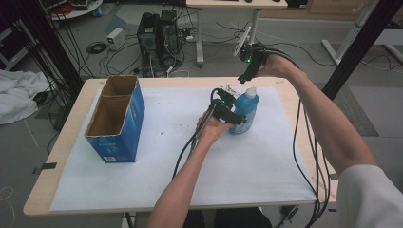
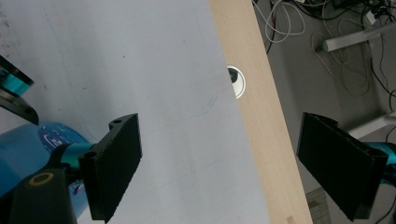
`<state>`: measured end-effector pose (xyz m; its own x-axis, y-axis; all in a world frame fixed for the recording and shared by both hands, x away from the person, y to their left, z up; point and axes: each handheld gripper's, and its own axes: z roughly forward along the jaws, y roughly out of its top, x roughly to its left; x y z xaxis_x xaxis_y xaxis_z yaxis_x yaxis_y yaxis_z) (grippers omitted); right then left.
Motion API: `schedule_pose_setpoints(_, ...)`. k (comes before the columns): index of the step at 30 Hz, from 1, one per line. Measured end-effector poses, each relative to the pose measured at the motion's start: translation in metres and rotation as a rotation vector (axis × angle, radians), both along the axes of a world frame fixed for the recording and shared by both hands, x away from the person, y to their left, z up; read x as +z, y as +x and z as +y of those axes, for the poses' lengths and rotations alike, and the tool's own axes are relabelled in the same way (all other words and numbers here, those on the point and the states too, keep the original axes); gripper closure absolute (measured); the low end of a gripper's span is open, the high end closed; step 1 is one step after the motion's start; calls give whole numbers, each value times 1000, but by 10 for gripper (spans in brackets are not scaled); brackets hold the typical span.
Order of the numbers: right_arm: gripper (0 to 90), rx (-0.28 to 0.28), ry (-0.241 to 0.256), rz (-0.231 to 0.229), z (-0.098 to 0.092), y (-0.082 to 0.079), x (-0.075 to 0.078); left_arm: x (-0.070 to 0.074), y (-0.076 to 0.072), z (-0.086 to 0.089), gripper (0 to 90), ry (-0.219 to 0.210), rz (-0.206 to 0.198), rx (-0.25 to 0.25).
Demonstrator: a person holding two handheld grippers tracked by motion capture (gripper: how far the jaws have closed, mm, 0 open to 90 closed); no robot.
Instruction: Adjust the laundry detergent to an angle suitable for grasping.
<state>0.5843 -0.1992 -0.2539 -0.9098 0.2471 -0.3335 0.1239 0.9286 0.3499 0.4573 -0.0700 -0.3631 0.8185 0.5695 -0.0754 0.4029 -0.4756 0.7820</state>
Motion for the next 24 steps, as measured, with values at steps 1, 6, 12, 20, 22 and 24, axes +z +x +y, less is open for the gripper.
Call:
schedule_pose_setpoints(1,132,4,-3,2,1,0,-1,0,0,0,295,0,0,0)
schedule_pose_setpoints(6,132,3,-6,3,2,-1,-2,-1,5,-7,296,2,-13,-14)
schedule_pose_setpoints(12,133,-1,-11,4,-1,-1,-3,-4,8,-11,296,6,-12,-8)
schedule_pose_setpoints(20,132,-5,-25,8,-1,-1,-3,-5,7,-17,297,-41,-19,13)
schedule_pose_setpoints(22,133,0,-29,8,-1,0,-4,-4,8,-16,297,-13,-30,-6)
schedule_pose_setpoints(24,133,-6,-29,10,-1,0,-5,-4,8,-18,297,-28,-23,3)
